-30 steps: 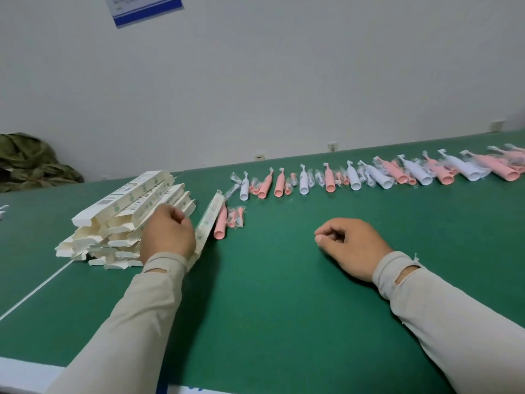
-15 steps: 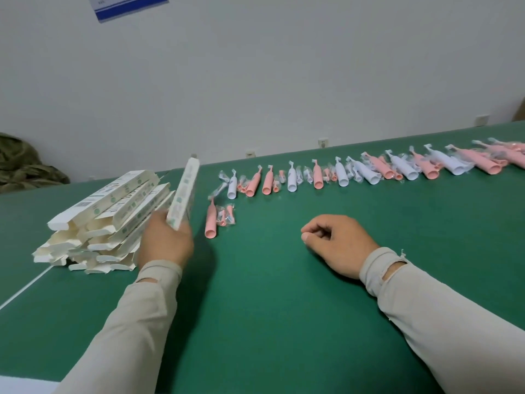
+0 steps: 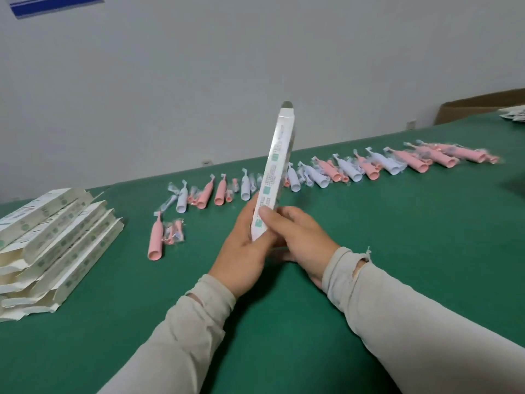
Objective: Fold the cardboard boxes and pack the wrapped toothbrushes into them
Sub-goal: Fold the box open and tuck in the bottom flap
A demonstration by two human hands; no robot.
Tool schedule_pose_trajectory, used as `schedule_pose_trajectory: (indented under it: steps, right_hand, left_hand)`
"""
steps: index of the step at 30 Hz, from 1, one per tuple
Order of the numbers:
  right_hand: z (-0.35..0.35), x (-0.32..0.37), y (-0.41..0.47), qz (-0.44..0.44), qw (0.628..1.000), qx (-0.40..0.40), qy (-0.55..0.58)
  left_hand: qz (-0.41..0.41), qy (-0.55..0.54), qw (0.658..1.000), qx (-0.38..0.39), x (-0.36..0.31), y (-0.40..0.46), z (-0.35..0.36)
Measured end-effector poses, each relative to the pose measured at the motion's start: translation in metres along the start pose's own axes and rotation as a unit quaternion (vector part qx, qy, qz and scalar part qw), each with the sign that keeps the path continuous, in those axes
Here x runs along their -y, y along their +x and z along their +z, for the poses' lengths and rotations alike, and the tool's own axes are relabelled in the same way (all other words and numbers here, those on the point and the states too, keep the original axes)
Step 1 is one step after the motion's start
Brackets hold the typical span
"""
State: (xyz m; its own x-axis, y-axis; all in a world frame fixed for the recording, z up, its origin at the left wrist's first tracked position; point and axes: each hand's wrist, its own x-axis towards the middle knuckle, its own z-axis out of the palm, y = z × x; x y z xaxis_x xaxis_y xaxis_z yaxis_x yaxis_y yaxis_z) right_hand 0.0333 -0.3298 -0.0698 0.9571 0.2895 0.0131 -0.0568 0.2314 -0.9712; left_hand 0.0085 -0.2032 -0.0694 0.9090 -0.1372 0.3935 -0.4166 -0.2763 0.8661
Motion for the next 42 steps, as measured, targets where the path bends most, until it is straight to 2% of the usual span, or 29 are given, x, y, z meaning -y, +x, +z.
schedule_pose_trajectory:
  steps: [2,3,4,6,8,11,14,16,19,22,26,28,32,42]
  right_hand:
    - [0.0,-0.001,0.001,0.014,1.0,-0.004,0.02]
    - [0.0,0.0,0.001,0.025,0.999,0.013,0.046]
    - [-0.001,0.002,0.001,0.034,0.995,0.045,0.082]
    - [-0.004,0.007,-0.002,0.054,0.974,0.131,0.176]
    - [-0.006,0.01,-0.004,0.076,0.951,0.189,0.233]
    - [-0.003,0.009,-0.008,0.121,0.935,0.259,0.212]
    - [0.006,0.004,-0.012,0.156,0.921,0.301,0.19]
    - [0.014,0.0,-0.013,0.146,0.939,0.271,0.155]
    - [0.022,-0.009,-0.01,0.048,0.99,0.128,-0.034]
    - [0.026,-0.015,-0.011,-0.103,0.971,0.057,-0.21]
    - [0.026,-0.018,-0.013,-0.179,0.94,0.019,-0.289]
    - [0.026,-0.018,-0.013,-0.204,0.929,0.001,-0.308]
    - [0.024,-0.014,-0.012,-0.221,0.933,-0.017,-0.283]
    - [0.027,-0.016,-0.016,-0.236,0.929,0.019,-0.284]
  left_hand:
    - [0.034,-0.002,0.998,0.051,0.009,-0.006,0.001]
    - [0.033,-0.039,0.997,0.05,0.01,-0.007,0.0]
    - [0.015,-0.104,0.994,0.024,0.008,-0.006,-0.002]
    - [-0.064,-0.247,0.965,-0.059,0.003,-0.003,-0.007]
    - [-0.126,-0.304,0.942,-0.07,-0.001,0.0,-0.014]
    - [-0.168,-0.366,0.915,0.011,0.0,-0.004,-0.018]
    - [-0.187,-0.469,0.863,0.001,-0.001,-0.006,-0.019]
    - [-0.163,-0.502,0.849,-0.03,-0.001,-0.005,-0.022]
    - [-0.135,-0.507,0.847,-0.083,0.002,-0.002,-0.028]
    - [-0.169,-0.514,0.827,-0.156,0.005,0.001,-0.033]
    - [-0.194,-0.518,0.807,-0.205,0.01,0.003,-0.042]
    - [-0.192,-0.517,0.809,-0.206,0.01,0.003,-0.042]
    - [-0.183,-0.521,0.808,-0.206,0.014,0.003,-0.042]
    - [-0.2,-0.524,0.806,-0.191,0.02,0.003,-0.04]
